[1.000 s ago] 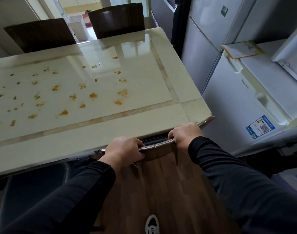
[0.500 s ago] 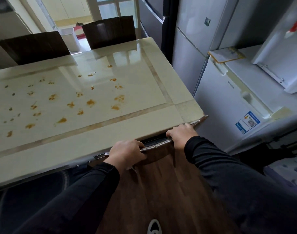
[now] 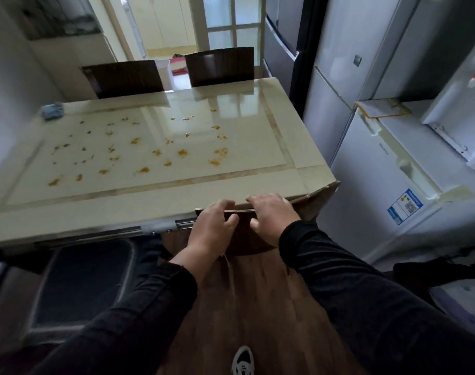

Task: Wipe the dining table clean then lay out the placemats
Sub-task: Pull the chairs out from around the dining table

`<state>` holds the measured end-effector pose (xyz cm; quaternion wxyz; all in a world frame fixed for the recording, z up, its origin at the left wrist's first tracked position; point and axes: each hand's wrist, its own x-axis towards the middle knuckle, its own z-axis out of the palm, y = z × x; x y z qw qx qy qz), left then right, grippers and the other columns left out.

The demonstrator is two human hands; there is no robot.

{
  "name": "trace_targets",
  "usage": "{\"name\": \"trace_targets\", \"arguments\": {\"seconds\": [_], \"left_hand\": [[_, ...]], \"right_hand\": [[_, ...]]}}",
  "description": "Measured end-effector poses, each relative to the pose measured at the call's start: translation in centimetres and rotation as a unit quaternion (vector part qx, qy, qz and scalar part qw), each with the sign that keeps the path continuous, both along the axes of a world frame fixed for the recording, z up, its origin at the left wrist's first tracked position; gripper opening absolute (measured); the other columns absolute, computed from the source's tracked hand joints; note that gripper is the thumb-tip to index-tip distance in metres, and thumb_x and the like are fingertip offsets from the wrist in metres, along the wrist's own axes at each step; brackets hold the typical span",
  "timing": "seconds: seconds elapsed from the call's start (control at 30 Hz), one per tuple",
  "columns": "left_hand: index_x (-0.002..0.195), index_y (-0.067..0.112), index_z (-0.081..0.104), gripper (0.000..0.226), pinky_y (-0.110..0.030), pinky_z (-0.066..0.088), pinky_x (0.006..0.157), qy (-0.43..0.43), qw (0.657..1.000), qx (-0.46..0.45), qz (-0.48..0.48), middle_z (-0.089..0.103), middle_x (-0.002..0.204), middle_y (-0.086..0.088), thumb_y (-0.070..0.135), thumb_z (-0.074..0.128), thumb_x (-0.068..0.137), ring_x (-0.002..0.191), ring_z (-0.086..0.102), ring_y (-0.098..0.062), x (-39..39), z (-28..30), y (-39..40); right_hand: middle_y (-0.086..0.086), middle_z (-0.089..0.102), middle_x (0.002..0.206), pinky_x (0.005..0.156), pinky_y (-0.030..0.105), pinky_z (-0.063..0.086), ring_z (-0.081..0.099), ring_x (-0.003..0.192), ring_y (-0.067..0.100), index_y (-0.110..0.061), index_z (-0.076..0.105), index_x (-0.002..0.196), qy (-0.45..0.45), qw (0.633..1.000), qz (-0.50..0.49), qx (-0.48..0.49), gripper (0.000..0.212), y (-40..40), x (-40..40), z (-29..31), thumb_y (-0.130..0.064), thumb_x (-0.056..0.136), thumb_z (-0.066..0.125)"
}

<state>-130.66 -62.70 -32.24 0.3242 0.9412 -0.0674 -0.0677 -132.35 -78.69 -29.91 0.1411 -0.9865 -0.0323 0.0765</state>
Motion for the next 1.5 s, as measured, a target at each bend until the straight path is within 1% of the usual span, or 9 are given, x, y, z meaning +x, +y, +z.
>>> {"name": "trace_targets", "arguments": {"seconds": [0.2, 0.37, 0.57, 0.67, 0.77, 0.9, 1.1, 1.33, 1.5], "left_hand": [[0.130, 0.026, 0.060, 0.044, -0.040, 0.053, 0.095, -0.012, 0.997, -0.027, 0.072, 0.067, 0.122, 0.004, 0.034, 0.057, 0.087, 0.108, 0.064, -0.014, -7.1, 2.3, 4.5], [0.132, 0.024, 0.060, 0.039, -0.034, 0.051, 0.094, -0.038, 0.992, -0.030, 0.118, 0.066, 0.122, 0.002, 0.027, 0.058, 0.093, 0.109, 0.062, -0.015, -11.9, 3.9, 8.9], [0.125, 0.028, 0.063, 0.038, -0.030, 0.050, 0.093, -0.046, 0.987, -0.034, 0.153, 0.065, 0.121, 0.006, 0.024, 0.060, 0.088, 0.109, 0.060, -0.013, -16.2, 4.4, 16.3], [0.131, 0.024, 0.061, 0.041, -0.026, 0.045, 0.092, -0.048, 0.985, -0.012, 0.168, 0.062, 0.127, 0.002, 0.022, 0.060, 0.089, 0.114, 0.058, -0.016, -17.4, 4.1, 20.8], [0.134, 0.020, 0.058, 0.044, -0.030, 0.044, 0.098, -0.041, 0.984, -0.001, 0.171, 0.060, 0.132, -0.001, 0.022, 0.060, 0.091, 0.120, 0.056, -0.018, -18.5, 3.2, 25.5], [0.138, 0.019, 0.054, 0.048, -0.030, 0.041, 0.100, -0.033, 0.985, 0.016, 0.169, 0.058, 0.134, -0.002, 0.019, 0.059, 0.090, 0.124, 0.052, -0.019, -20.5, 1.8, 33.4], [0.142, 0.023, 0.050, 0.053, -0.035, 0.042, 0.107, -0.029, 0.986, 0.046, 0.155, 0.054, 0.142, -0.001, 0.018, 0.062, 0.091, 0.131, 0.048, -0.018, -22.3, 1.7, 44.6], [0.145, 0.023, 0.047, 0.057, -0.032, 0.039, 0.107, -0.004, 0.988, 0.045, 0.150, 0.049, 0.145, 0.000, 0.015, 0.061, 0.090, 0.134, 0.046, -0.017, -22.7, 0.5, 49.4], [0.147, 0.025, 0.043, 0.061, -0.031, 0.041, 0.103, 0.032, 0.982, 0.047, 0.181, 0.046, 0.148, 0.000, 0.015, 0.062, 0.090, 0.133, 0.046, -0.017, -22.4, -0.1, 51.5]], "right_hand": [[0.006, 0.057, 0.133, 0.105, 0.046, 0.039, 0.047, 0.126, 0.029, -0.018, 0.048, 0.137, -0.034, 0.997, 0.059, 0.026, 0.050, 4.9, -5.1, 1.5, -0.030, 0.089, 0.057], [0.006, 0.056, 0.128, 0.101, 0.045, 0.041, 0.046, 0.124, 0.029, -0.018, 0.047, 0.136, -0.037, 0.993, 0.108, 0.033, 0.050, 9.9, -8.7, 2.2, -0.031, 0.089, 0.057], [0.006, 0.055, 0.133, 0.102, 0.043, 0.041, 0.045, 0.127, 0.030, -0.019, 0.048, 0.134, -0.036, 0.987, 0.151, 0.034, 0.047, 16.9, -12.6, 2.8, -0.029, 0.089, 0.056], [0.007, 0.055, 0.134, 0.104, 0.043, 0.041, 0.044, 0.129, 0.030, -0.019, 0.046, 0.138, -0.048, 0.986, 0.159, 0.027, 0.052, 21.0, -13.7, 3.1, -0.031, 0.089, 0.058], [0.008, 0.055, 0.133, 0.103, 0.043, 0.041, 0.045, 0.128, 0.031, -0.019, 0.046, 0.139, -0.045, 0.986, 0.160, 0.024, 0.052, 25.5, -14.6, 2.9, -0.033, 0.089, 0.057], [0.008, 0.056, 0.133, 0.103, 0.044, 0.042, 0.046, 0.126, 0.031, -0.019, 0.048, 0.137, -0.041, 0.988, 0.148, 0.027, 0.049, 33.6, -16.0, 2.0, -0.036, 0.091, 0.055], [0.006, 0.052, 0.141, 0.108, 0.044, 0.038, 0.042, 0.133, 0.028, -0.021, 0.041, 0.145, -0.026, 0.987, 0.152, 0.046, 0.056, 44.1, -18.1, 1.2, -0.040, 0.094, 0.055], [0.006, 0.053, 0.139, 0.107, 0.044, 0.039, 0.043, 0.131, 0.028, -0.020, 0.039, 0.146, -0.005, 0.987, 0.155, 0.030, 0.059, 48.2, -18.4, -0.2, -0.041, 0.093, 0.054], [0.005, 0.051, 0.140, 0.108, 0.043, 0.039, 0.043, 0.132, 0.028, -0.020, 0.038, 0.145, 0.000, 0.980, 0.200, 0.018, 0.063, 50.3, -16.8, -1.0, -0.047, 0.091, 0.057]]}}
